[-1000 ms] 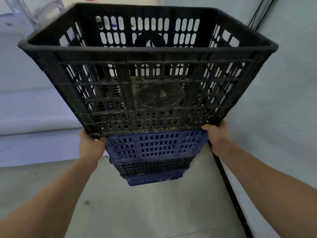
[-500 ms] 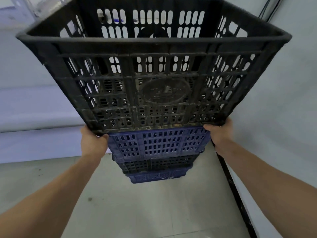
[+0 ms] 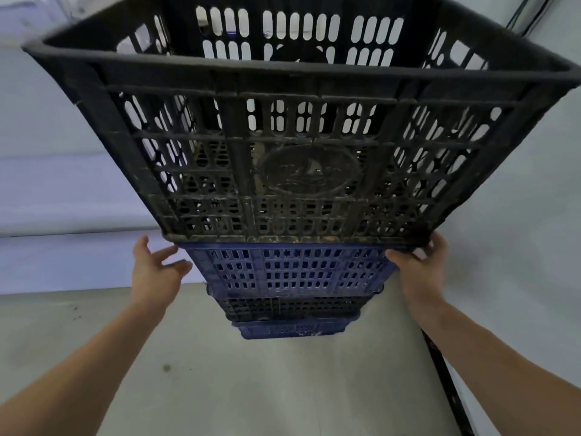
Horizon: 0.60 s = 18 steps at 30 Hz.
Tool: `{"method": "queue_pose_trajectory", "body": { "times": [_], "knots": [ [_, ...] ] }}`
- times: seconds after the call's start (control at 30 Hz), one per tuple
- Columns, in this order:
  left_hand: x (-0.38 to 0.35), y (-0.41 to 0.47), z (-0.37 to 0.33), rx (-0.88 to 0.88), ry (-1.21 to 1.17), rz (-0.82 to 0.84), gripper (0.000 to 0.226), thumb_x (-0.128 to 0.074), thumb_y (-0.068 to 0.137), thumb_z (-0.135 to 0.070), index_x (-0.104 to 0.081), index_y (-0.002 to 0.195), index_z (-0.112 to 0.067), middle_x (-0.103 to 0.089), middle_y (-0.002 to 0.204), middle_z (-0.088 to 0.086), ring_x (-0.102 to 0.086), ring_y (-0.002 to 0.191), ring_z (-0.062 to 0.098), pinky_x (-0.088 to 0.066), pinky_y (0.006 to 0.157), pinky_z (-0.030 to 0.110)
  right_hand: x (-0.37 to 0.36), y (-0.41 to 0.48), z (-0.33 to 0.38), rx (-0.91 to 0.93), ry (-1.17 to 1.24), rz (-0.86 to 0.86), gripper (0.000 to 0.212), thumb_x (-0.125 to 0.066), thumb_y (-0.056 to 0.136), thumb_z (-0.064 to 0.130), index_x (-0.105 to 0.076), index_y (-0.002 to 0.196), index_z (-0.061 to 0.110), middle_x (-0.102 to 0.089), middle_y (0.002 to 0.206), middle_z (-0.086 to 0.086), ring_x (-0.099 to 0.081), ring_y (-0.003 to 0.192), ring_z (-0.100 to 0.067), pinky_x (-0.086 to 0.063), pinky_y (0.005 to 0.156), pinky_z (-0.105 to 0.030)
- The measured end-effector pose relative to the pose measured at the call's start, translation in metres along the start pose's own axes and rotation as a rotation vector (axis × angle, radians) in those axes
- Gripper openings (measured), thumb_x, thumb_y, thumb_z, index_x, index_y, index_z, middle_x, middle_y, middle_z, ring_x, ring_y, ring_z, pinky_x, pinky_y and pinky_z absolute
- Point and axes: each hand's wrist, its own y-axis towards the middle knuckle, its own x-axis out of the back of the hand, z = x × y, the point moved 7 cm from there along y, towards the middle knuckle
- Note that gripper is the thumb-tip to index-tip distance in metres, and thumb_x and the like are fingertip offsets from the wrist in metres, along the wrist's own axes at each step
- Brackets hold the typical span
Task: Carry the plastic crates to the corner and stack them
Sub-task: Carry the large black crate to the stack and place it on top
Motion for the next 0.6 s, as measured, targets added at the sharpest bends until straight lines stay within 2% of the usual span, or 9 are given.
{"method": "queue_pose_trajectory", "body": {
  "times": [0.07, 0.1, 0.17, 0.2, 0.23, 0.3, 0.37, 0.43, 0.6],
  "knots": [
    [0.000, 0.010, 0.030, 0.080, 0.027, 0.003, 0.091, -0.073, 0.087, -0.002, -0.017, 0.158, -0.015, -0.051, 0.145, 0.004, -0.059, 0.122, 0.031, -0.045, 0.096, 0.046, 0.000, 0.004, -0.022, -0.046, 0.033, -0.019, 0.088, -0.078, 0.078, 0.000, -0.035, 0.151, 0.020, -0.059, 0.129, -0.001, -0.065, 0.110, -0.016, -0.052, 0.101, -0.047],
    [-0.005, 0.016, 0.044, 0.111, 0.061, 0.014, 0.092, -0.076, 0.084, -0.004, -0.021, 0.157, -0.011, -0.047, 0.150, 0.008, -0.056, 0.127, 0.034, -0.045, 0.101, 0.049, -0.003, 0.006, -0.033, -0.071, 0.031, -0.029, 0.086, -0.078, 0.073, 0.003, -0.041, 0.148, 0.021, -0.061, 0.129, -0.004, -0.065, 0.114, -0.024, -0.051, 0.103, -0.053],
    [-0.025, 0.026, 0.070, 0.135, 0.141, 0.074, 0.091, -0.081, 0.080, -0.007, -0.029, 0.155, -0.008, -0.042, 0.155, 0.013, -0.050, 0.133, 0.036, -0.041, 0.108, 0.053, -0.013, 0.015, -0.055, -0.084, 0.006, 0.001, 0.056, -0.074, 0.071, -0.004, -0.062, 0.118, 0.022, -0.069, 0.114, -0.002, -0.066, 0.109, -0.032, -0.051, 0.100, -0.062],
    [-0.036, 0.028, 0.081, 0.133, 0.165, 0.103, 0.087, -0.081, 0.080, -0.007, -0.034, 0.153, -0.007, -0.042, 0.155, 0.013, -0.050, 0.133, 0.037, -0.041, 0.108, 0.053, -0.019, 0.019, -0.066, -0.088, -0.020, 0.013, 0.048, -0.071, 0.072, -0.010, -0.065, 0.104, 0.026, -0.071, 0.105, 0.001, -0.067, 0.102, -0.031, -0.052, 0.098, -0.062],
    [-0.048, 0.030, 0.091, 0.125, 0.170, 0.127, 0.079, -0.081, 0.080, -0.006, -0.041, 0.149, -0.005, -0.046, 0.151, 0.014, -0.053, 0.127, 0.038, -0.044, 0.105, 0.052, -0.023, 0.020, -0.076, -0.097, -0.031, 0.011, 0.047, -0.068, 0.073, -0.014, -0.065, 0.100, 0.025, -0.070, 0.099, 0.003, -0.066, 0.098, -0.029, -0.053, 0.096, -0.057],
    [-0.071, 0.033, 0.106, 0.098, 0.135, 0.166, 0.058, -0.078, 0.082, -0.001, -0.054, 0.135, -0.003, -0.058, 0.134, 0.015, -0.059, 0.106, 0.034, -0.048, 0.090, 0.046, -0.031, 0.022, -0.090, -0.095, -0.033, -0.012, 0.052, -0.065, 0.078, -0.017, -0.062, 0.117, 0.016, -0.067, 0.102, 0.002, -0.063, 0.098, -0.026, -0.052, 0.088, -0.041],
    [-0.085, 0.038, 0.119, 0.089, 0.033, 0.152, 0.054, -0.075, 0.082, 0.005, -0.051, 0.130, 0.000, -0.060, 0.120, 0.010, -0.058, 0.099, 0.029, -0.047, 0.083, 0.041, -0.033, 0.023, -0.101, -0.073, -0.056, -0.067, 0.067, -0.067, 0.080, -0.015, -0.052, 0.139, 0.013, -0.062, 0.114, -0.002, -0.057, 0.103, -0.022, -0.046, 0.085, -0.034],
    [-0.091, 0.041, 0.128, 0.077, -0.010, 0.112, 0.053, -0.075, 0.082, 0.003, -0.048, 0.127, -0.002, -0.058, 0.114, 0.007, -0.058, 0.102, 0.029, -0.047, 0.085, 0.041, -0.034, 0.026, -0.112, -0.044, -0.124, -0.087, 0.072, -0.070, 0.081, -0.008, -0.046, 0.144, 0.016, -0.060, 0.120, -0.002, -0.056, 0.104, -0.023, -0.047, 0.086, -0.039],
    [-0.103, 0.045, 0.142, 0.021, 0.054, 0.109, 0.040, -0.077, 0.084, -0.005, -0.051, 0.113, -0.012, -0.059, 0.109, 0.004, -0.056, 0.100, 0.026, -0.044, 0.086, 0.040, -0.040, 0.033, -0.141, -0.102, -0.189, -0.073, 0.057, -0.072, 0.083, 0.001, -0.053, 0.135, 0.013, -0.065, 0.121, -0.008, -0.061, 0.111, -0.034, -0.050, 0.090, -0.047]
  ]
}}
